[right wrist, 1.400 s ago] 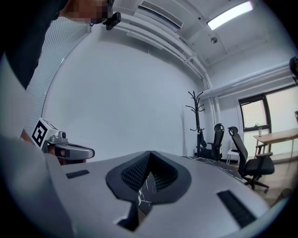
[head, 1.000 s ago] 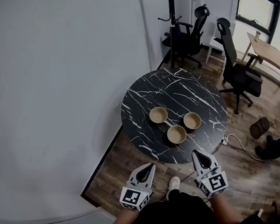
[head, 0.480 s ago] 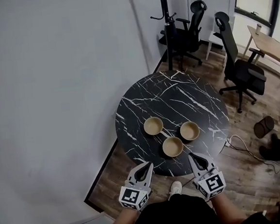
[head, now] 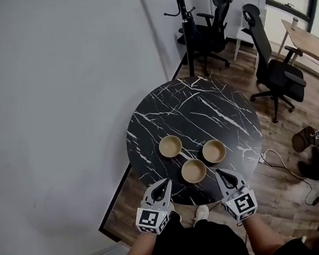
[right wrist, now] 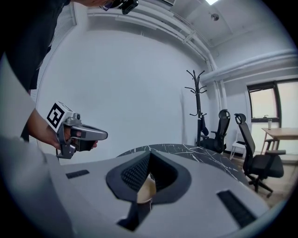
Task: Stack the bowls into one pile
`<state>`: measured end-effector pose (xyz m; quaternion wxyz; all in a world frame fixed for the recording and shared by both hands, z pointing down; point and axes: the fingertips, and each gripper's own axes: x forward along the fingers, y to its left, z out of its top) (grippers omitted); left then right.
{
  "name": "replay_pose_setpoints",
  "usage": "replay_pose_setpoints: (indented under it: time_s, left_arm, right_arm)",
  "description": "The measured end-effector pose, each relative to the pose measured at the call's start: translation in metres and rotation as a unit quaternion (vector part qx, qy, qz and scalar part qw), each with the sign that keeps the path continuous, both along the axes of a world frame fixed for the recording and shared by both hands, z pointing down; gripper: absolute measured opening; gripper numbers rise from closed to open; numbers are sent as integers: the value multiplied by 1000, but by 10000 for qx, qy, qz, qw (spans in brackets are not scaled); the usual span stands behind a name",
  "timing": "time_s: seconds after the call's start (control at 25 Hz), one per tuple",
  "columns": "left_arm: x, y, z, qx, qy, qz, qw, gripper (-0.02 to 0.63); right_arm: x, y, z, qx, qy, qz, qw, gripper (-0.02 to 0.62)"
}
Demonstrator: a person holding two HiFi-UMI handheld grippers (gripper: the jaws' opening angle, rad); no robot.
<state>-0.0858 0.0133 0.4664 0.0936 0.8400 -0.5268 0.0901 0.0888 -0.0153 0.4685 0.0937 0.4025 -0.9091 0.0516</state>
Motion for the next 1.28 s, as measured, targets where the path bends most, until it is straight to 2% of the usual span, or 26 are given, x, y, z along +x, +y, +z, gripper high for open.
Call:
replay_pose_setpoints:
  time_s: [0.16,0.36,0.52,0.72,0.92,1.12,1.28]
  left_arm:
    - [1,-25,8,-90,35,56,9999,14]
    - [9,-49,18,-273,-50,459,9986,14]
    - [7,-66,35,-514,-155,623,9966,14]
    - [0,-81,47,-707,-158,765,9944,14]
    - [-3,-91,57,-841,-91,875,9926,14]
    - [4,-98,62,-880,5,1064,9904,14]
    - [7,-103,64,-888,25,1158,9893,14]
  right_arm:
    - [-3,-8,7,-148,176,-43,9997,6]
    - [5,-30,22,-410,92,450,9981,6]
    - [11,-41,45,-659,109,847,9942,6]
    - [21,-54,86,-1222,626,1356,9812,8]
    - [36,-60,120,-1739,864,1738,9654,9]
    - [48,-70,143,-2189,768,1985,9523,132]
    - [58,-82,156,-2444,722,2180,9421,163]
